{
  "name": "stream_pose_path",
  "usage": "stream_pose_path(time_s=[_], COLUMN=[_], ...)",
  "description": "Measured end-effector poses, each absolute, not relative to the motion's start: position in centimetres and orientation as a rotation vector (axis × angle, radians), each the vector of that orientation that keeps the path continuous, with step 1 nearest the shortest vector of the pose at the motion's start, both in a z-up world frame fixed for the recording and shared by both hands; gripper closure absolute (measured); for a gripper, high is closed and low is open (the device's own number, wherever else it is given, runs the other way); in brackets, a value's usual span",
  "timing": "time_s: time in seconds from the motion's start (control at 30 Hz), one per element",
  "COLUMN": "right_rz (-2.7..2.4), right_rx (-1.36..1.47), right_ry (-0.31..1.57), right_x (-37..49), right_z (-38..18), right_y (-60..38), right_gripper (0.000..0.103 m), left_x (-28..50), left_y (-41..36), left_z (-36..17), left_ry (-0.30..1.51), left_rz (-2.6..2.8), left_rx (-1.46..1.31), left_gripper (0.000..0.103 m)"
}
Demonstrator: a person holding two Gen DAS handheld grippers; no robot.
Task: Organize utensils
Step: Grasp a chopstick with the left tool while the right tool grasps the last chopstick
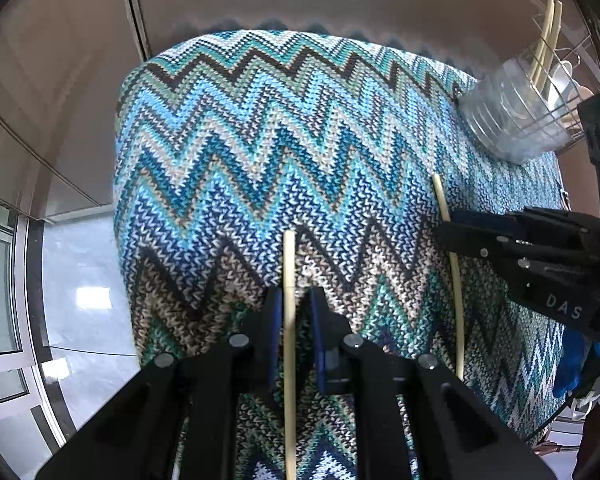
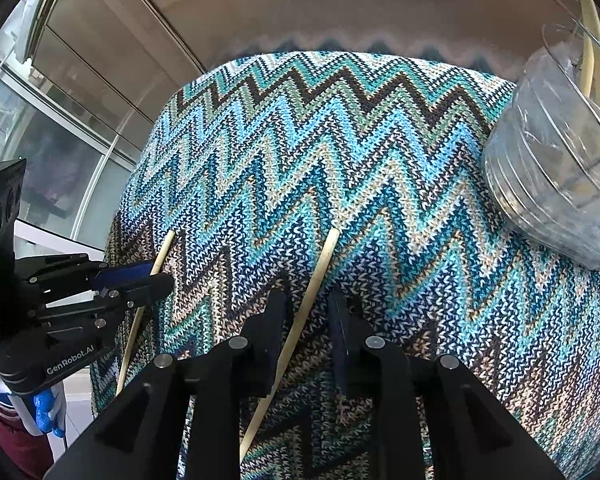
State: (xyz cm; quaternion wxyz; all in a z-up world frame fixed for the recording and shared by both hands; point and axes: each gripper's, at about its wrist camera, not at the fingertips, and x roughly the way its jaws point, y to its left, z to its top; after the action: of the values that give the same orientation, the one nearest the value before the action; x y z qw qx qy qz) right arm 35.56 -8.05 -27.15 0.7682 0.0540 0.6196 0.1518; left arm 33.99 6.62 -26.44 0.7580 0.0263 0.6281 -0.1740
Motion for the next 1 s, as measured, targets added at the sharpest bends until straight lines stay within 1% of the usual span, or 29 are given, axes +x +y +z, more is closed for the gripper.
stream_pose_path(time_s=[0.07, 0.13, 0.27, 0.5, 0.57, 0.7, 1.0], right_rz=[0.332, 0.328, 0.324, 0.332, 0.344, 0.381, 0.493], right_rx=[0.11, 0.097, 0.115, 0.171, 0.188, 0.192, 0.188], right_ry=[1.348, 1.349, 1.35, 1.333, 1.322, 1.269, 1.038], right_x=[35.8, 36.0, 36.3, 36.0, 35.5, 34.0, 28.3], right_z=[-27.3, -27.5, -27.8, -27.8, -27.5, -25.5, -18.7], right_y=[-7.7, -7.4, -7.1, -8.3, -8.9, -9.9, -12.7], right_gripper=[0.081, 0.083, 0.092, 0.095, 0.096, 0.098, 0.098], left_x=[34.0, 34.1, 33.9, 33.3, 33.0, 32.2, 28.8], left_y=[6.8, 7.0, 6.1, 4.9, 4.5, 4.3, 4.1], left_z=[-26.4, -26.5, -26.5, -26.4, -26.3, -25.2, -18.8], left_ry=[1.367, 1.364, 1.358, 1.339, 1.335, 1.297, 1.131], left_rz=[-0.38, -0.377, -0.361, -0.323, -0.308, -0.289, -0.265], left_rx=[0.063, 0.075, 0.115, 0.188, 0.193, 0.184, 0.152], left_gripper=[0.09, 0.09, 0.09, 0.098, 0.098, 0.098, 0.098])
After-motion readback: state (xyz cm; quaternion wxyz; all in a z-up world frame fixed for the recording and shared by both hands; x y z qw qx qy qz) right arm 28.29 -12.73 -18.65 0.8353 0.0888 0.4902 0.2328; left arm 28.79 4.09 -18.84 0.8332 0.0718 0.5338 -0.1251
